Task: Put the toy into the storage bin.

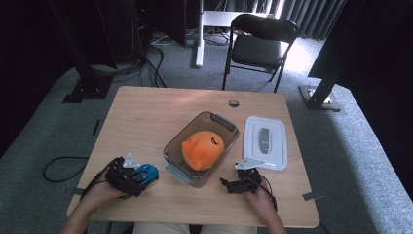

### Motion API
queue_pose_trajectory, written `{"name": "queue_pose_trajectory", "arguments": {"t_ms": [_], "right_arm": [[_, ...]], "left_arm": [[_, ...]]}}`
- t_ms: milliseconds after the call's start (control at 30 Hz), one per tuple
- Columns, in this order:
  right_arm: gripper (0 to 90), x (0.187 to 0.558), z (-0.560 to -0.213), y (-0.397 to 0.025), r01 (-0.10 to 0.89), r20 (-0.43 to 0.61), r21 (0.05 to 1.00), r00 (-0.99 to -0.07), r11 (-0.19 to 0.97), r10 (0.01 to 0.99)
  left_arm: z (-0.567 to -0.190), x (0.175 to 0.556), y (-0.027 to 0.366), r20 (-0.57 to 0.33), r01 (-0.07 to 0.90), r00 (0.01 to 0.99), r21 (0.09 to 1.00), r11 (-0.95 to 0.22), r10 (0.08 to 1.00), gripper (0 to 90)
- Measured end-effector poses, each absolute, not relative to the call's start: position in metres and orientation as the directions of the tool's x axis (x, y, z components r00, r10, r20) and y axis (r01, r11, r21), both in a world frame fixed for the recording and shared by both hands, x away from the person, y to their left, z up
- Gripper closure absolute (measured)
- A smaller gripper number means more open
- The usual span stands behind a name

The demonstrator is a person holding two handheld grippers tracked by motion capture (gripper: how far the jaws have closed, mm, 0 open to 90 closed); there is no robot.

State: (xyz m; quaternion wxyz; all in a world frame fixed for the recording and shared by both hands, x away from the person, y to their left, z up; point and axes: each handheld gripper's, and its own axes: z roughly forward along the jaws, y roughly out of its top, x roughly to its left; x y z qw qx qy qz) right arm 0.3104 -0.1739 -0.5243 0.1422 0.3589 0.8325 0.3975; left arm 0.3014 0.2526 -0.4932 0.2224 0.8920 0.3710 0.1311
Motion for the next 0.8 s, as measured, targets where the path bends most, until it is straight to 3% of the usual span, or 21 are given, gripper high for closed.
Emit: {"name": "queue_pose_trajectory", "arguments": {"t_ms": [200, 433, 500, 567, 667, 800], "right_arm": [[12.6, 0.3106, -0.5246, -0.1734, 0.485, 0.045, 0.761, -0.702, 0.431, 0.71], [12.6, 0.3107, -0.5246, -0.1735, 0.486, 0.047, 0.761, -0.702, 0.43, 0.711], [12.5, 0.3108, -0.5247, -0.1738, 0.486, 0.048, 0.762, -0.701, 0.428, 0.711], [12.6, 0.3107, -0.5247, -0.1737, 0.486, 0.047, 0.761, -0.702, 0.43, 0.71], [12.6, 0.3107, -0.5248, -0.1733, 0.485, 0.047, 0.76, -0.703, 0.431, 0.709], [12.6, 0.3108, -0.5248, -0.1731, 0.485, 0.046, 0.76, -0.703, 0.432, 0.71]], "left_arm": [[-0.5004, 0.2976, 0.2521, 0.106, 0.6, 0.699, 0.452, -0.66, 0.707, 4.4], [-0.5004, 0.2972, 0.2535, 0.073, 0.59, 0.723, 0.452, -0.669, 0.687, 6.8], [-0.4995, 0.2959, 0.2556, 0.05, 0.582, 0.737, 0.461, -0.67, 0.674, 15.1], [-0.4995, 0.2962, 0.2568, 0.038, 0.594, 0.73, 0.459, -0.661, 0.683, 15.6], [-0.498, 0.2969, 0.2604, 0.033, 0.603, 0.718, 0.47, -0.645, 0.695, 25.0], [-0.4976, 0.2962, 0.2595, 0.041, 0.601, 0.717, 0.469, -0.647, 0.696, 25.3]]}}
